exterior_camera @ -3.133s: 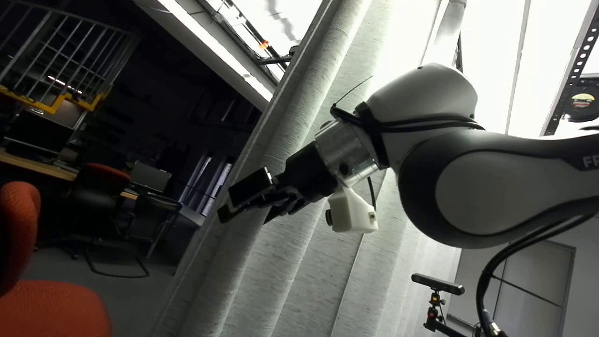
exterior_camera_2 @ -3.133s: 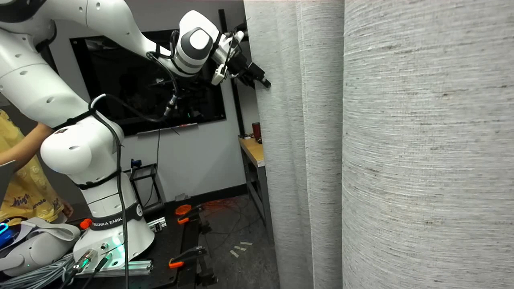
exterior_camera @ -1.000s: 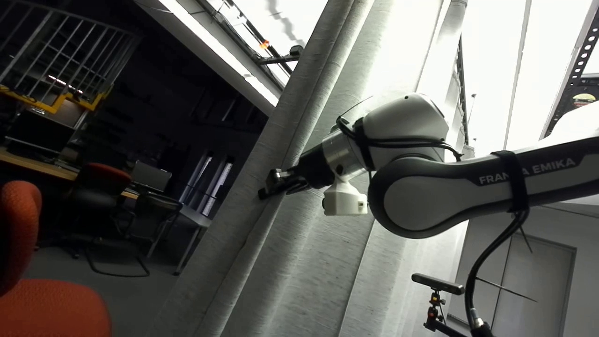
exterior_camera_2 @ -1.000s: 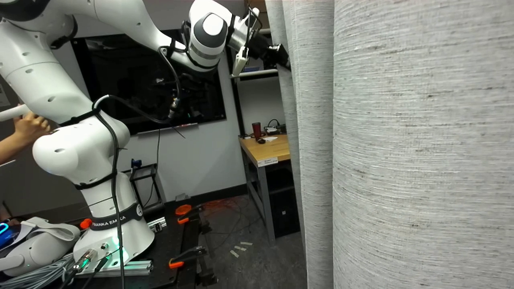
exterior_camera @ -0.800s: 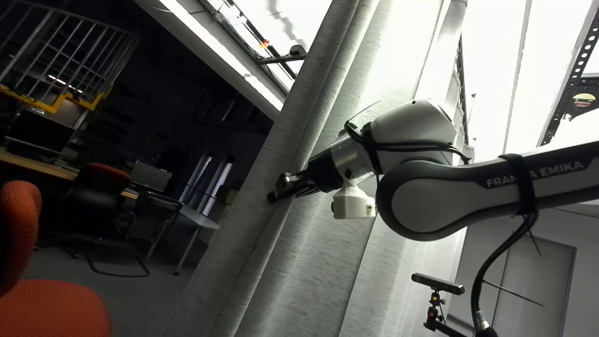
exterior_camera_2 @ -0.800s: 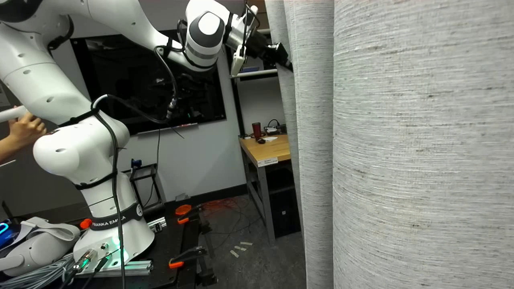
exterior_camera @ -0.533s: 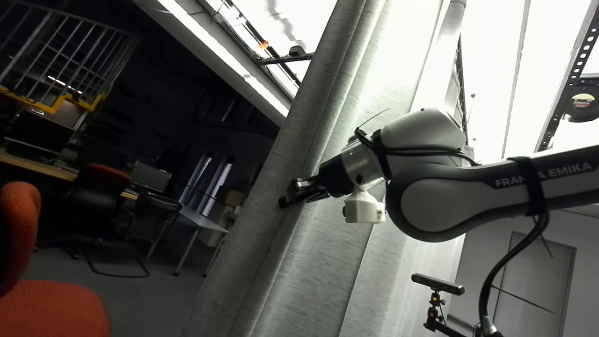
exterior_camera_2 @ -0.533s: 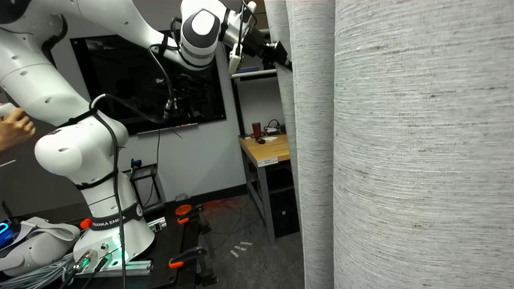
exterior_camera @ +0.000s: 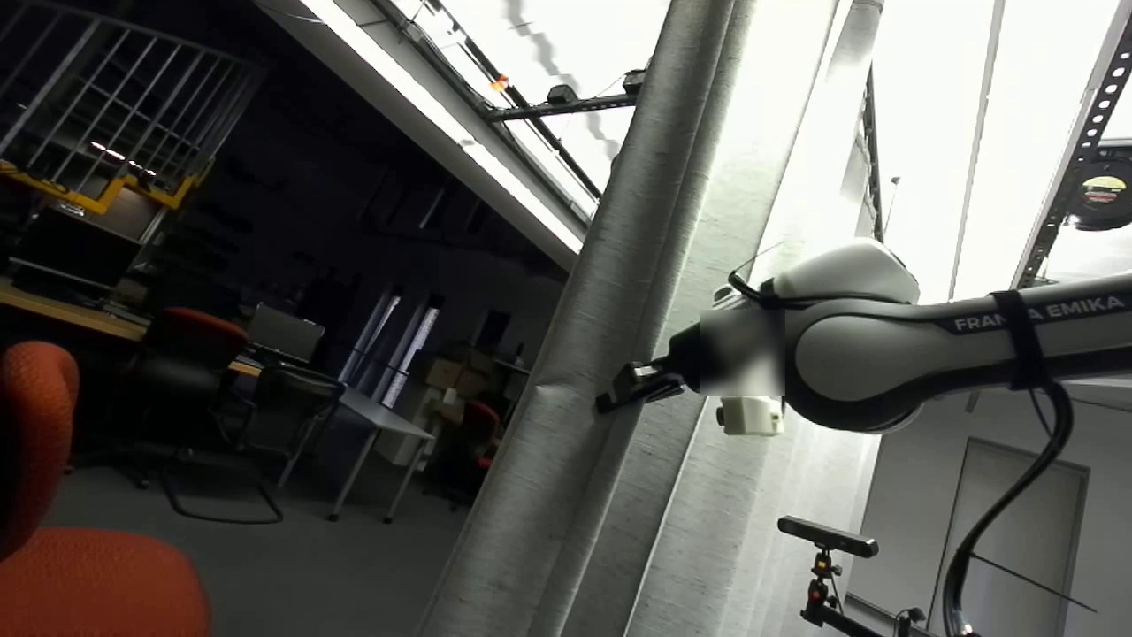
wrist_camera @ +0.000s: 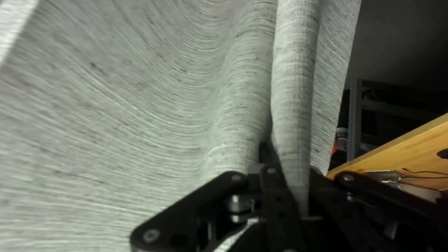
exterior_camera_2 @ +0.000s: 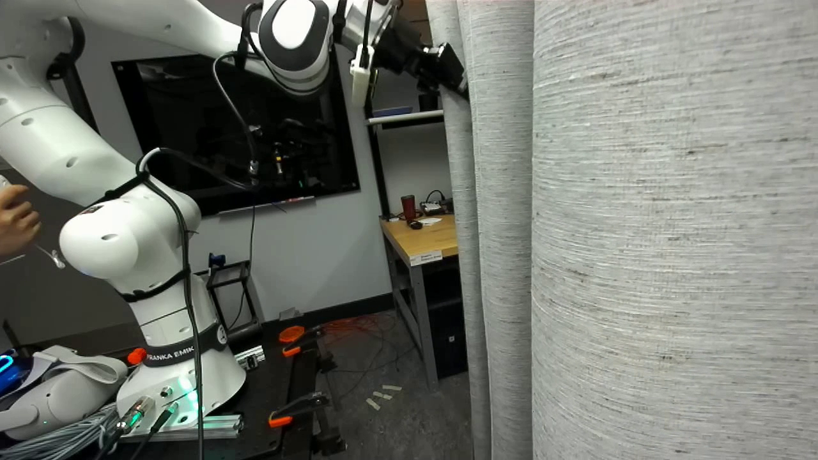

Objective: Open the curtain from left to right

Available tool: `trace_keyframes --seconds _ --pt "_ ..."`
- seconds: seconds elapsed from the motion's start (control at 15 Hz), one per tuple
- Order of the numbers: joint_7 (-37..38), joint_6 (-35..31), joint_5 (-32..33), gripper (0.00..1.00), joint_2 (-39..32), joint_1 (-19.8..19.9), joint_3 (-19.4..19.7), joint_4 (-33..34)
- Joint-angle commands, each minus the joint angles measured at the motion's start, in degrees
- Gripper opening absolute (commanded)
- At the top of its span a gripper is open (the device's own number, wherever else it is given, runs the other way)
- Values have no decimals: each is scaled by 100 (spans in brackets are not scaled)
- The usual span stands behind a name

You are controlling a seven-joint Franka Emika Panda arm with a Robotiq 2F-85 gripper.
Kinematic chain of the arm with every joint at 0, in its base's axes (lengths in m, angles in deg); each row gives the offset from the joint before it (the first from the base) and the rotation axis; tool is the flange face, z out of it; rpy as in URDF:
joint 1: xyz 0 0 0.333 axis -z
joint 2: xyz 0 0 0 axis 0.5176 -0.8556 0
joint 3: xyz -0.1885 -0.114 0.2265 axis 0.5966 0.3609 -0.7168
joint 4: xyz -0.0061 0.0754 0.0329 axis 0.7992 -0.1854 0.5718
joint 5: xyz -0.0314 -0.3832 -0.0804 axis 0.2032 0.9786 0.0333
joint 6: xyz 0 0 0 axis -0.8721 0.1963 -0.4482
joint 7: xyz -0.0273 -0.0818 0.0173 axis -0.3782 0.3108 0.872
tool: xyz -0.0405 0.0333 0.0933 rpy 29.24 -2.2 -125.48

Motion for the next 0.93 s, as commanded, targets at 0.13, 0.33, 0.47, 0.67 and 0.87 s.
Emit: trace_keyframes --seconds 0.13,0.33,0.47,0.67,0.87 --pt "-1262 307 -230 1 196 44 1114 -26" --pt "-1685 387 -181 1 314 194 1618 115" --pt "-1976 496 -151 1 459 308 1964 215" --pt "-2476 828 -153 1 688 449 2538 452" --pt "-3010 1166 -216 1 782 509 3200 754"
